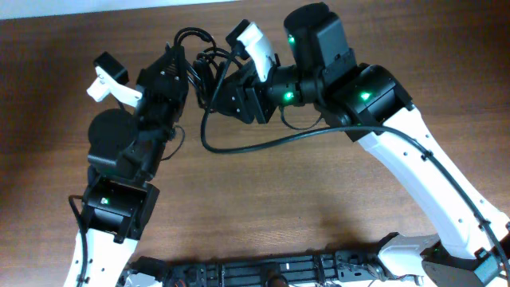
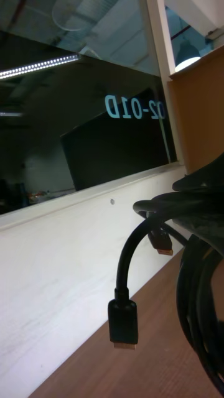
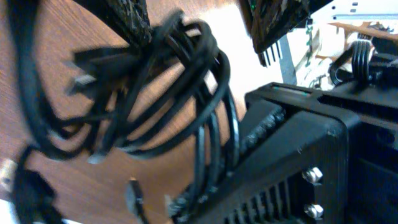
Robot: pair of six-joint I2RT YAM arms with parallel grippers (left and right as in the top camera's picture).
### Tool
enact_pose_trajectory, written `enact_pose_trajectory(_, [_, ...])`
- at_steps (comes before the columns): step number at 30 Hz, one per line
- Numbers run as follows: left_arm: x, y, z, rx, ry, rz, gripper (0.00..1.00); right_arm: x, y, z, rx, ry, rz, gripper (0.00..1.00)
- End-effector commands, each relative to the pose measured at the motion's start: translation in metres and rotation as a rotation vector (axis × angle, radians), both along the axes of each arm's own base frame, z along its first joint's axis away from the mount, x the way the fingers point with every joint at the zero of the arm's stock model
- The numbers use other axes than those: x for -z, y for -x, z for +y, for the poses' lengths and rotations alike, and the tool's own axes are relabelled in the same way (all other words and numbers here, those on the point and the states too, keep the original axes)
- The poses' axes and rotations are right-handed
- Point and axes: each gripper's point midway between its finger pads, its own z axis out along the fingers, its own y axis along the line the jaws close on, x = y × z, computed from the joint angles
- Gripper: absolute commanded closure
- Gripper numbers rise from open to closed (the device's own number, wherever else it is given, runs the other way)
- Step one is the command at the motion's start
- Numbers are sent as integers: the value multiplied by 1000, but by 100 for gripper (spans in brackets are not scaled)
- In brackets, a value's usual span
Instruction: Untangle cables
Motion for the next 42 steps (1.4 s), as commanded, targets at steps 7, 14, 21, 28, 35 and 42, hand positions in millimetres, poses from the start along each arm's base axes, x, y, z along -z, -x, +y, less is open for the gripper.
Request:
enact_pose_trajectory(7, [-7, 0, -3, -14, 19, -9, 100, -5, 1, 5, -16, -6, -25, 96])
enact_pose_trajectory(14, [-6, 0, -3, -14, 17, -9, 100, -5, 1, 5, -17, -7, -25, 96])
enact_pose_trajectory(21, [16, 1, -5, 1, -110, 43, 62, -12, 5, 2, -8, -19, -21, 96])
enact_pose_trajectory(28, [23, 15, -24, 150, -353, -28, 50, -2, 7, -6, 24, 3, 67, 96])
enact_pose_trajectory(35, [32, 20, -11, 139, -366, 23, 70, 0, -3, -30, 87, 17, 97, 96])
enact_pose_trajectory(42, [22, 35, -38, 338, -708, -247, 46, -6, 1, -34, 76, -1, 100, 96])
